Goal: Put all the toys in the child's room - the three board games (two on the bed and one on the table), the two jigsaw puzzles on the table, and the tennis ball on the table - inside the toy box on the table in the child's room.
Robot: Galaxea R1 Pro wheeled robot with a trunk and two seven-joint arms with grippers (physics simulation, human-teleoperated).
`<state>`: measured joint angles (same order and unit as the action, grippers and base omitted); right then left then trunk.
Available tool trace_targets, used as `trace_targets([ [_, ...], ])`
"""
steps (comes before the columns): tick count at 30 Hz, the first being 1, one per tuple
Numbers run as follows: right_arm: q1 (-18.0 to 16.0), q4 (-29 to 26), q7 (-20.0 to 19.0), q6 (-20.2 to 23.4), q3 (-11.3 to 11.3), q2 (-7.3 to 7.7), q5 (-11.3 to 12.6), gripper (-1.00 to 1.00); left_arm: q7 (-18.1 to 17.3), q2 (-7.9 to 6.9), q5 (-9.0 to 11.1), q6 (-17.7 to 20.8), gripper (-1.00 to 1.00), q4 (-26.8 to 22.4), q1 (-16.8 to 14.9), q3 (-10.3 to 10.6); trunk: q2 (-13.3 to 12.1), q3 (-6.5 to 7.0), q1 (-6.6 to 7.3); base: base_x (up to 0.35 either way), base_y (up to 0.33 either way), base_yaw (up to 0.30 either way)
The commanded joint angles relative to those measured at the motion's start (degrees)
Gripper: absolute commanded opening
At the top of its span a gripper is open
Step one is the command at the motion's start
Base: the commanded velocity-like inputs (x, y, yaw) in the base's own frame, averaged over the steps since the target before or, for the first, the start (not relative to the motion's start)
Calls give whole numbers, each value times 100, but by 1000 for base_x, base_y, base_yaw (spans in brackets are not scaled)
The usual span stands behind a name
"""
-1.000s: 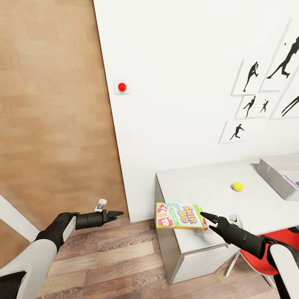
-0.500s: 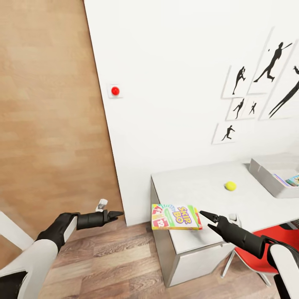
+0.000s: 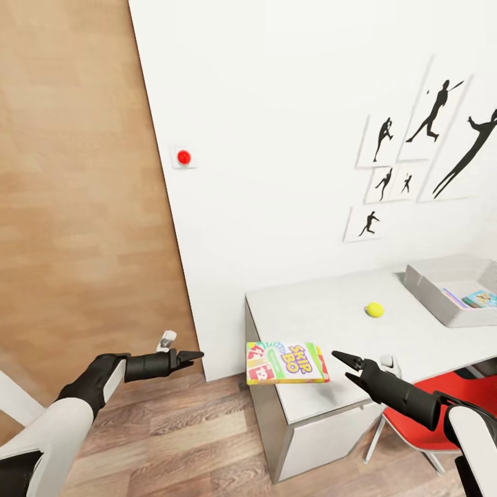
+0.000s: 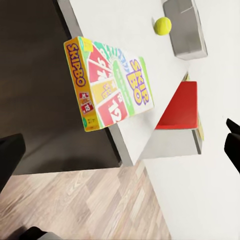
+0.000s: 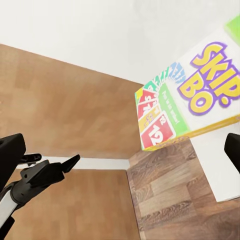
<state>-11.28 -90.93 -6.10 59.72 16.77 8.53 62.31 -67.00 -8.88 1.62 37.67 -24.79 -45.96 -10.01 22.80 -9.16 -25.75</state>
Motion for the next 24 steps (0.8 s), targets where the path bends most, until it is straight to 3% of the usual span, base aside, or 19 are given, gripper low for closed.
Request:
trace_targets([
  [1,-6,2,-59,28,12,-1,-60,100,-8,0,13,56,100,1,-5,-6,12,-9,-4,0,0,-14],
  [24,-6,5,-59,28,2,-1,-61,100,11,46,13,55,100,1,-2,-1,12,-3,-4,62,26,-2],
])
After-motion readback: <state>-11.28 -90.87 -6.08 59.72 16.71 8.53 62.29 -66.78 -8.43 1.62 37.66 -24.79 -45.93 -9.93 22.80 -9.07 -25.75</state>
